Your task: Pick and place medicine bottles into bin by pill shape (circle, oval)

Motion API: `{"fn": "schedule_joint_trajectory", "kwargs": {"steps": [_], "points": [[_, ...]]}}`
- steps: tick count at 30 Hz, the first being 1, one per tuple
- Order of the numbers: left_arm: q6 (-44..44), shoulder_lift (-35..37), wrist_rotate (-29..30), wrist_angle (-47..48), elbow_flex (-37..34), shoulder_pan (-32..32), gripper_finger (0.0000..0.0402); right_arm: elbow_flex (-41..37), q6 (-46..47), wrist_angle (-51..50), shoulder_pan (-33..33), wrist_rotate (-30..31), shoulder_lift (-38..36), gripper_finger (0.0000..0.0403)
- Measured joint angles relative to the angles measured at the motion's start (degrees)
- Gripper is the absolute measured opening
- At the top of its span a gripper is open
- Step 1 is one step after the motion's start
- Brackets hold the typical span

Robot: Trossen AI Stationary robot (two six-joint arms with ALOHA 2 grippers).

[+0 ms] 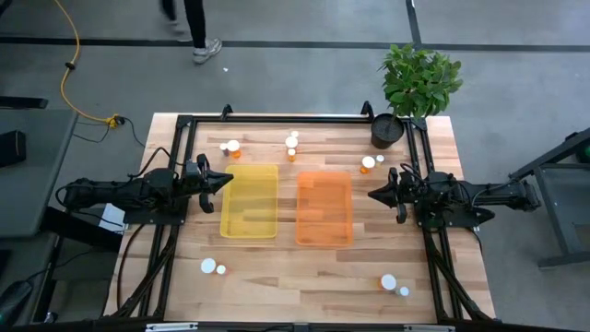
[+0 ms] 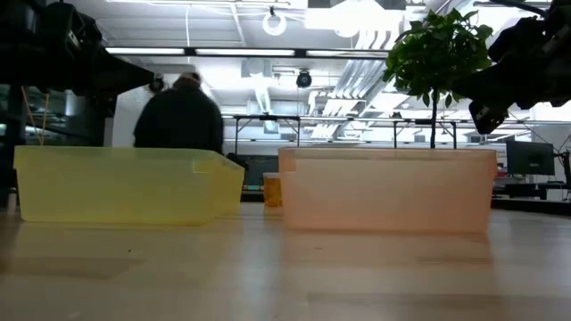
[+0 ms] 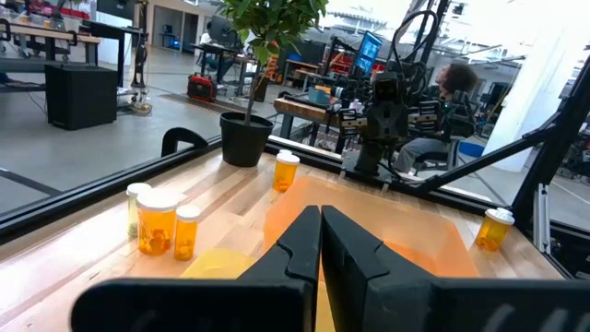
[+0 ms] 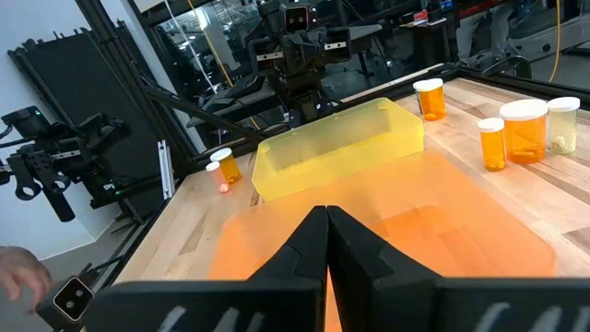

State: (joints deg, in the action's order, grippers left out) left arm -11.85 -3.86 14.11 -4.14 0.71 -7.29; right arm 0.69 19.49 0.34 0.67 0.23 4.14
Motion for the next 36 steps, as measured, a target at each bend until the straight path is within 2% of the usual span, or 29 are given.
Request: {"fn": "schedule_joint_trajectory", "kwargs": {"steps": [30,33,36], "points": [[-0.01,0.0,0.0,0.02,0.0,0.0,0.0003,-0.01,0.09,0.43,0.0,0.03,0.02,0.0],[0.01,0.0,0.0,0.0,0.02,0.0,0.0003,-0.02,-0.34,5.61,-0.02,1.92,0.03,0.0],[-0.01,0.0,0.0,0.0,0.0,0.0,0.0003,-0.02,-0.3,12.73,-0.02,6.65,0.0,0.0]]}}
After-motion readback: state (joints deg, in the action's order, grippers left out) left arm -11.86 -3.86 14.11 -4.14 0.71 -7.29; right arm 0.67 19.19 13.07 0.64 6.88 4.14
